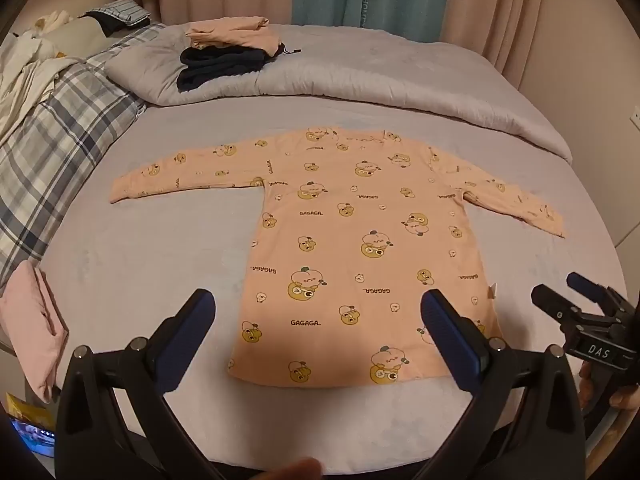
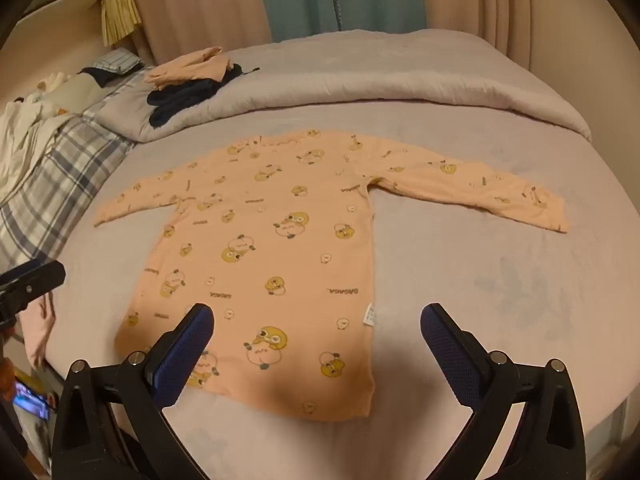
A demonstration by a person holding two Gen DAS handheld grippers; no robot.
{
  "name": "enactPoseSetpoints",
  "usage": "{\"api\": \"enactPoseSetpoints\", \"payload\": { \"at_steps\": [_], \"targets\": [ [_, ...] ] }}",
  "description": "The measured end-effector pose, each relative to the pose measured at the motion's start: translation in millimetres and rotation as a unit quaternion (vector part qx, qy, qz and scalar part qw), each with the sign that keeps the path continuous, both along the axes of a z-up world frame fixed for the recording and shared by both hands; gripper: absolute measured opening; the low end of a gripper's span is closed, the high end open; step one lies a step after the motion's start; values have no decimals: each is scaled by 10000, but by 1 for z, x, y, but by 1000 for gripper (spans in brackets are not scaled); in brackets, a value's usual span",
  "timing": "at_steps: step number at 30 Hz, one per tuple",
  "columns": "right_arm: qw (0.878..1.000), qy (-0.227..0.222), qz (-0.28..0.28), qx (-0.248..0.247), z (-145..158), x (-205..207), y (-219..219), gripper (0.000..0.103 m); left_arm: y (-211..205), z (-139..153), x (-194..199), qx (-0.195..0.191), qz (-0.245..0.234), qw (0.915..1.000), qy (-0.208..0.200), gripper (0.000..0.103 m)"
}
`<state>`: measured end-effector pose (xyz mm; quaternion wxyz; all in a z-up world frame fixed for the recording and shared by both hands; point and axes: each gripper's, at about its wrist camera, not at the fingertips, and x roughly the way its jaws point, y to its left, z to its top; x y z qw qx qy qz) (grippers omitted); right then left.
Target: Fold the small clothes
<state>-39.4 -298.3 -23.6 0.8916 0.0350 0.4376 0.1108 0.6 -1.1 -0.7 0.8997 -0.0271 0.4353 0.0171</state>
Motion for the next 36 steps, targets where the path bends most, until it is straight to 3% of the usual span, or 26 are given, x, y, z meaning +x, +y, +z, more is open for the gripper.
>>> {"api": "enactPoseSetpoints", "payload": {
  "at_steps": [14, 36],
  "targets": [
    [9994, -321, 98, -58, 25, -5, 7, 102, -7, 8, -3, 202, -89, 9997, -110, 103],
    [9992, -389, 127, -17, 27, -6, 3, 102, -10, 13, -4, 227, -68, 9995, -193, 103]
  ]
}}
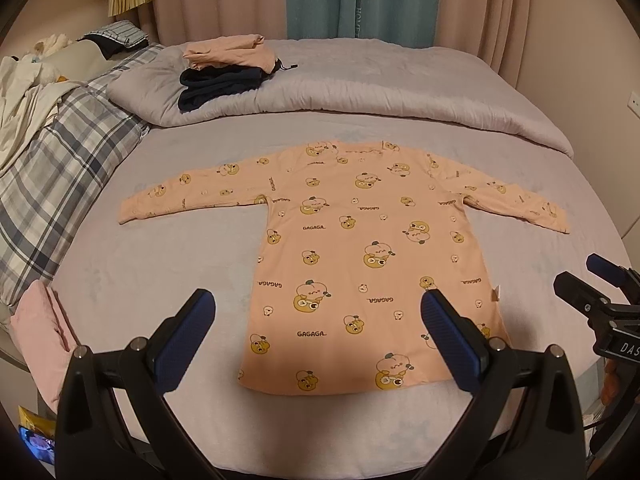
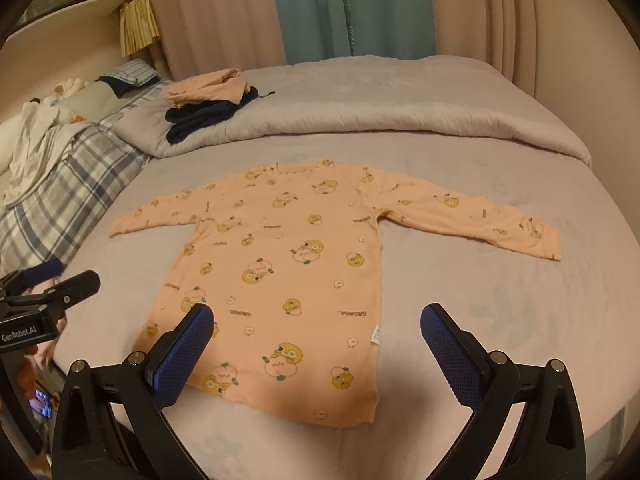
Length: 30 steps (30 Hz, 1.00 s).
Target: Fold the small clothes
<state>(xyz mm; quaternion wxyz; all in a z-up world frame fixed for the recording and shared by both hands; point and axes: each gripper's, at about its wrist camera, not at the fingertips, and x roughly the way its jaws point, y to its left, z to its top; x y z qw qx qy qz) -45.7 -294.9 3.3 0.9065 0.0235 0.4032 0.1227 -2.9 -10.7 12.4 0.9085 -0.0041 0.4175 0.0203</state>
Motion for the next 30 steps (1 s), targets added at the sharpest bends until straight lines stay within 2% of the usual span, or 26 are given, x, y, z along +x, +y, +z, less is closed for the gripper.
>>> {"api": "enactPoseSetpoints", "payload": {
  "at_steps": [30],
  "targets": [
    [10000, 41, -12, 40, -2, 0, -1, 102, 5, -2, -1, -4, 10, 10000, 23, 103]
  ]
}}
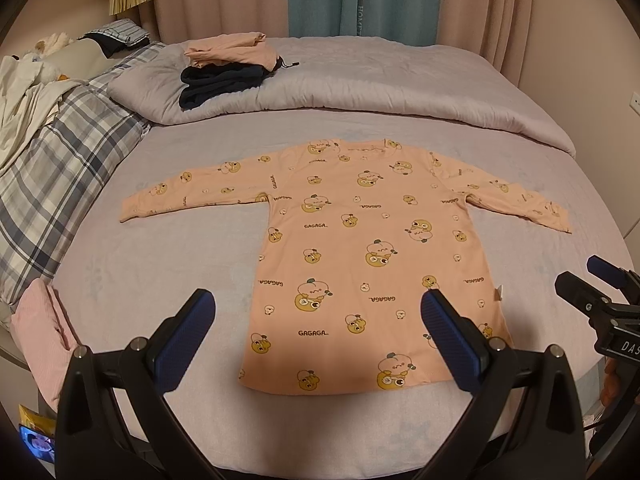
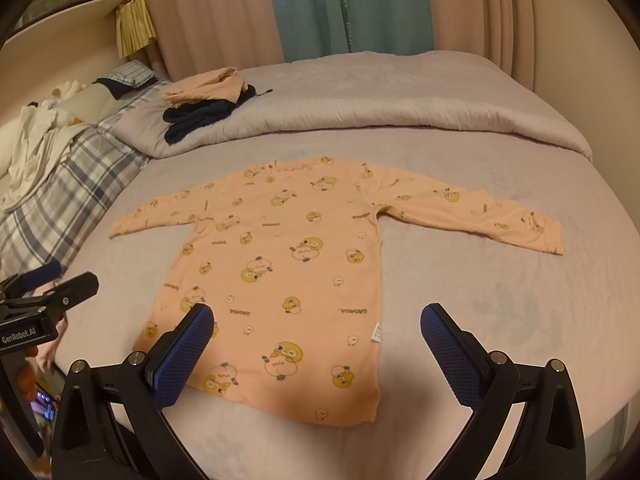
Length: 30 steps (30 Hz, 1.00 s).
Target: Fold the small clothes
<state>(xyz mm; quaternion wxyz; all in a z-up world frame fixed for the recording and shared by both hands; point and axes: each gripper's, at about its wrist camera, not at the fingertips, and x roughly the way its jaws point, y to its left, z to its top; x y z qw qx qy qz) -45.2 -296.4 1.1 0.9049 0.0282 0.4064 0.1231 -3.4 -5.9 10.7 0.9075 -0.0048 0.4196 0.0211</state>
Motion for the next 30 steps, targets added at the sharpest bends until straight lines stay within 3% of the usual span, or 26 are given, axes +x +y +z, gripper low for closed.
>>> {"api": "enactPoseSetpoints", "payload": {
  "at_steps": [30],
  "targets": [
    [10000, 42, -9, -9, -4, -1, 1, 102, -2, -3, 1, 5, -18, 10000, 7, 103]
  ]
}}
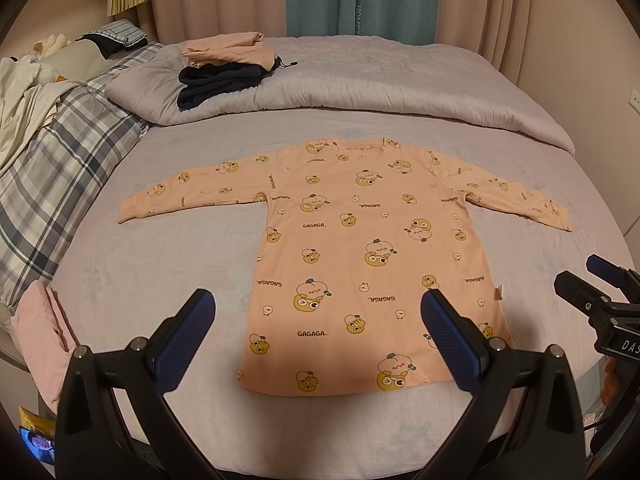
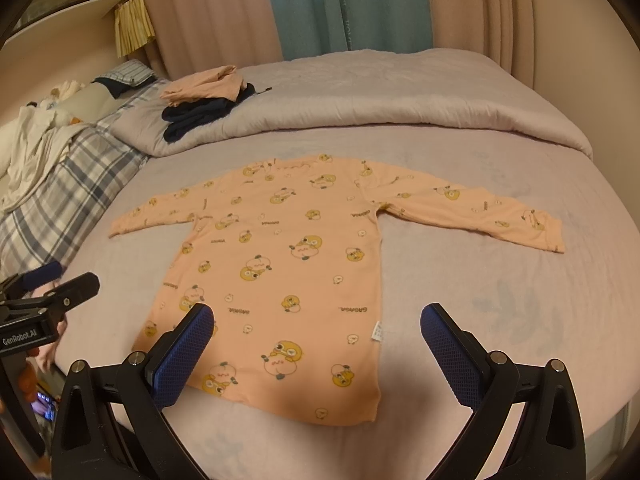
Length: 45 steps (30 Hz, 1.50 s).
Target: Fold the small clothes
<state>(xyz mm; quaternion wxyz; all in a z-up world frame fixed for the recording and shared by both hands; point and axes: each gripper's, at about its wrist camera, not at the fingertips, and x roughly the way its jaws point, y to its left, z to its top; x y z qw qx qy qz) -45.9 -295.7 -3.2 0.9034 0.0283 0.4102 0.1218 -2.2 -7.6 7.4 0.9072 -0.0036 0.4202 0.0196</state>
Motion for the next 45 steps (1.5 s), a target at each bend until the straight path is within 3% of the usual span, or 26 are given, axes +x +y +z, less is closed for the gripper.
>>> {"api": "enactPoseSetpoints", "payload": {
  "at_steps": [30, 33, 38, 41, 43, 45],
  "targets": [
    [10000, 47, -21, 3, -2, 3, -1, 102, 1, -3, 3, -45, 3, 10000, 11, 103],
    [9997, 98, 1, 225, -9, 7, -5, 102, 7, -14, 12, -287, 122, 9994, 131, 103],
    [9902, 547, -105, 1277, -41, 25, -32, 102, 19, -52, 34, -772, 239, 9946, 658, 103],
    [9801, 832, -529, 1725, -69, 36, -56, 102, 29, -78, 44, -1638, 118, 9818, 956, 103],
    [9716, 943, -768, 2029, -84, 40, -76, 102, 37, -95, 51, -2293, 77, 9674, 1068, 103],
    [9608, 1043, -1073, 2335, -97, 44, -98, 102, 43, -106, 55, -2565, 180, 9604, 1075, 103]
  ]
}}
